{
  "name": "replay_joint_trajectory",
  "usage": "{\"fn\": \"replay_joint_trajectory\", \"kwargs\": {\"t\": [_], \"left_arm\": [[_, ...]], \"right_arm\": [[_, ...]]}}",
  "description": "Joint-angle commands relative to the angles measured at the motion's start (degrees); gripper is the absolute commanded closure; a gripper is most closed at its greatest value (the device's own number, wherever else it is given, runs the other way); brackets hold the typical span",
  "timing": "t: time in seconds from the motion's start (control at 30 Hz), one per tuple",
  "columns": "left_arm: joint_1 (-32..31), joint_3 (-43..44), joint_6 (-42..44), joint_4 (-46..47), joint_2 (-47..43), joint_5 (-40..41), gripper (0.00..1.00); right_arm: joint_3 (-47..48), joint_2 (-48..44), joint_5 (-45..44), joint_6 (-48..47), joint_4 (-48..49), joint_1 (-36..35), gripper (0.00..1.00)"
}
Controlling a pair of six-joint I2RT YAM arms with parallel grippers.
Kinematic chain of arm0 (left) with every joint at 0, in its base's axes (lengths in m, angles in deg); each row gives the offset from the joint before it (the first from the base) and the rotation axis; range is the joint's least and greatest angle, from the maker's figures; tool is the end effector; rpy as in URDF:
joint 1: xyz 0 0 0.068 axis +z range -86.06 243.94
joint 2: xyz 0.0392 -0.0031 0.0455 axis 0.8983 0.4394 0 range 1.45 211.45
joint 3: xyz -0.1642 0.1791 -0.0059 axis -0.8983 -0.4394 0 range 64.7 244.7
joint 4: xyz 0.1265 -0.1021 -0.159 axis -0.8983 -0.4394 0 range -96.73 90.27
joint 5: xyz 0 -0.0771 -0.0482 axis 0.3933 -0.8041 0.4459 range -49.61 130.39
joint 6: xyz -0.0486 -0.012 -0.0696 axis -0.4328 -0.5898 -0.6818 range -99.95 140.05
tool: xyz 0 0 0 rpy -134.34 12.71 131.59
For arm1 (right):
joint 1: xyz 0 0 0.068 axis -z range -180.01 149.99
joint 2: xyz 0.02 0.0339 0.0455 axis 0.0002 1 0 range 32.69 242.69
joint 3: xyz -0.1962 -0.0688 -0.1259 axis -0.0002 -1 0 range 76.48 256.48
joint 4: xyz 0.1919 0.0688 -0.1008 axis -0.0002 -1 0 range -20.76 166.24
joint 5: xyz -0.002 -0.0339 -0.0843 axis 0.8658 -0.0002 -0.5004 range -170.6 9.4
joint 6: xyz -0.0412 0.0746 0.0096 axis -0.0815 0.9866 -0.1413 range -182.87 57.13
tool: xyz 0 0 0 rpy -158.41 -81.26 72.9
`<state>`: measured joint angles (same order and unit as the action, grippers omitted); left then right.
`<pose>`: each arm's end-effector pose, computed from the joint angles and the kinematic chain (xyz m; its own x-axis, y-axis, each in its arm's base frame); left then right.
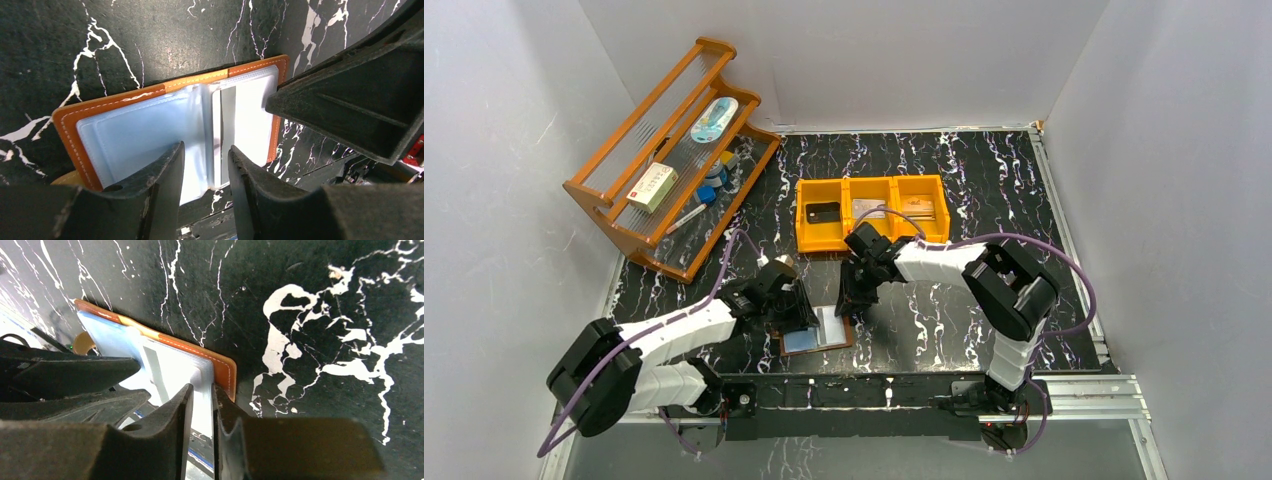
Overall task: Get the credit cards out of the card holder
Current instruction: Remove the credit card from the card holder.
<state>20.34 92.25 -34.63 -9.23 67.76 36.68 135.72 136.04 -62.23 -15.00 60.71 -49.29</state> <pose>0.1601 -0.1592 0.1318 -0.8993 -0.2680 -0.3455 -0.0251 0.8205 -0.5711 0.2029 0.2723 0.1127 -0.9881 -0.0690 -0.1373 -0.1346 0.8193 0.5574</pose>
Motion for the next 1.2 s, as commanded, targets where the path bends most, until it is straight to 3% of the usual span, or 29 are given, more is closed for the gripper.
{"fn": "replay_joint_trajectory", "kwargs": {"t": [0.0, 0.07, 0.17, 0.33, 0.5, 0.67, 0.77, 0.83, 1.07, 1.17], "left_arm": [[0.29, 0.05, -0.2, 1.26, 2.58, -1.4, 0.64], [0.33, -0.71, -0.78, 2.84, 3.06, -2.66, 0.64], [0.3, -1.8, -1.77, 6.02, 3.81, -4.49, 0.64], [0.35, -3.75, -4.81, 12.97, 5.7, -7.5, 0.67], [0.43, -7.19, -8.89, 21.66, 6.09, -9.21, 0.8], [0.78, -8.1, -10.0, 25.66, 4.63, -9.25, 0.98], [1.09, -7.92, -10.4, 26.32, 4.03, -8.98, 1.0], [1.35, -7.72, -10.43, 26.08, 3.34, -8.83, 1.0], [1.61, -6.7, -8.21, 18.38, -2.59, -6.69, 1.0], [1.73, -6.12, -6.84, 15.23, -4.23, -6.4, 1.0]], "right_arm": [[-0.59, 0.77, 0.1, -0.66, 0.7, -0.73, 0.74], [-0.43, 0.76, 1.28, -0.73, 1.54, -0.72, 0.75], [-0.24, 1.26, 1.89, -0.39, 1.86, -0.73, 0.86], [-0.69, 2.19, 4.05, 0.12, 2.87, -0.72, 0.94], [-1.96, 2.27, 4.84, 0.57, 3.54, -0.72, 0.96], [-3.77, 2.17, 5.96, 0.56, 5.18, -0.82, 0.99], [-3.85, 1.57, 5.05, 0.61, 4.55, -0.82, 0.99], [-3.58, 1.3, 4.4, 0.6, 3.86, -0.81, 0.95], [0.04, -0.14, -0.85, -0.86, -1.47, -0.27, 0.65], [1.66, -0.69, -0.7, -2.0, -1.87, -0.21, 0.61]]}}
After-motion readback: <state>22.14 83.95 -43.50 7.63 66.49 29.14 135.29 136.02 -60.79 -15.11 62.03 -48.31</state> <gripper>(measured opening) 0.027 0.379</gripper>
